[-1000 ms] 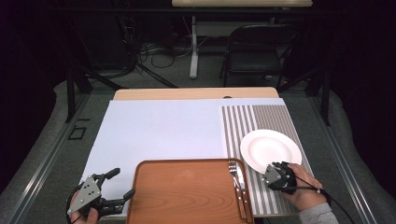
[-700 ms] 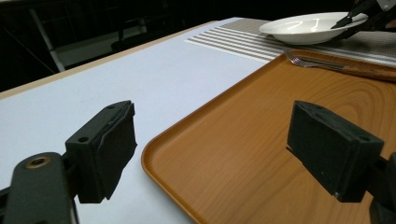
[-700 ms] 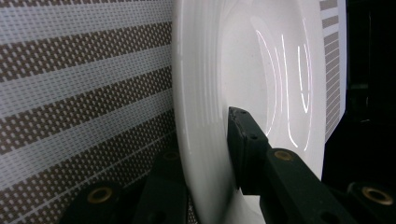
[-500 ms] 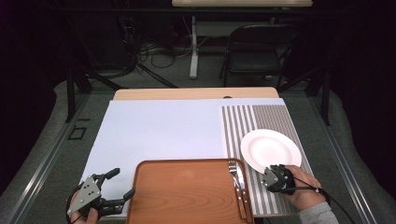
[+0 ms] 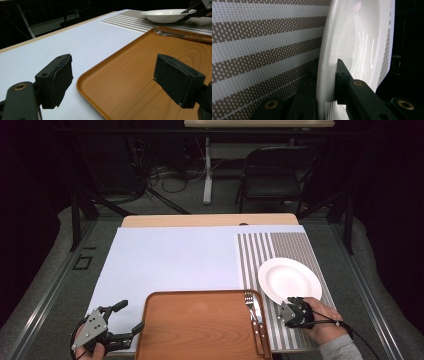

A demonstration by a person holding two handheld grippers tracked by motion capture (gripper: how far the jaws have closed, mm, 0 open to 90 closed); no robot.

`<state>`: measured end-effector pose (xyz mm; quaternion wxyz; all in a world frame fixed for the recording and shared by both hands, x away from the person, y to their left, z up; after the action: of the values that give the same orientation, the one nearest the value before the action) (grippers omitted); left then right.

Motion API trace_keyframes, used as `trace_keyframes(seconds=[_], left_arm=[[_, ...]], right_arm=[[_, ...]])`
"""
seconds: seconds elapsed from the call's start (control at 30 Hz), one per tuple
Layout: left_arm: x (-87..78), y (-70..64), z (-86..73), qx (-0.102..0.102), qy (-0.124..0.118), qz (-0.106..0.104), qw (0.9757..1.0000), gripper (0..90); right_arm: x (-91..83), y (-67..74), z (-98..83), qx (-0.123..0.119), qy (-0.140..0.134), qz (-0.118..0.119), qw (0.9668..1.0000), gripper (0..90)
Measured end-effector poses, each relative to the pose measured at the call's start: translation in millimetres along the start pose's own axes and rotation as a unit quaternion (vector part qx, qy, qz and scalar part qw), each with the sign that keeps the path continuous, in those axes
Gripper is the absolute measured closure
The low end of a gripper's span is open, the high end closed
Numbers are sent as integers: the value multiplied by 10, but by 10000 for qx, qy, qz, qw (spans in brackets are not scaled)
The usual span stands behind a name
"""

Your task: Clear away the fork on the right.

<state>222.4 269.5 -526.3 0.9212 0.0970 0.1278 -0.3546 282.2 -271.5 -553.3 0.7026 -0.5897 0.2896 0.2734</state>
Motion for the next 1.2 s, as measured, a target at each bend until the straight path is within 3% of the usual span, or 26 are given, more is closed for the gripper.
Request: trace_keyframes(seconds=[0.47,0.87,1.2], left_arm=[[5,0,-2,-18,5,-1,10000,152],[7,-3,0,-6,9,6,10000,152],[5,-2,-1,-6,11,11,10000,152]], right_arm=[[-39,-43,29,181,-100,76,9998,828],[-227,-54,-12,401,-233,122,9988,824],[-428,-85,46,450,-432,-62,9980,824]])
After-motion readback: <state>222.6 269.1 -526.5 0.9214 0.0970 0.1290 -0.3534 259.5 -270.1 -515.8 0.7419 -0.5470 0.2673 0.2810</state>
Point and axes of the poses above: each handheld gripper's, and its own axes: x roughly forward along the jaws, z roughly out of its top, y roughly to its left, the point moved 1 cm from there along x, roughly forward along the jaws, and after that the axes turned 3 degrees about z, right-handed, at the moved point
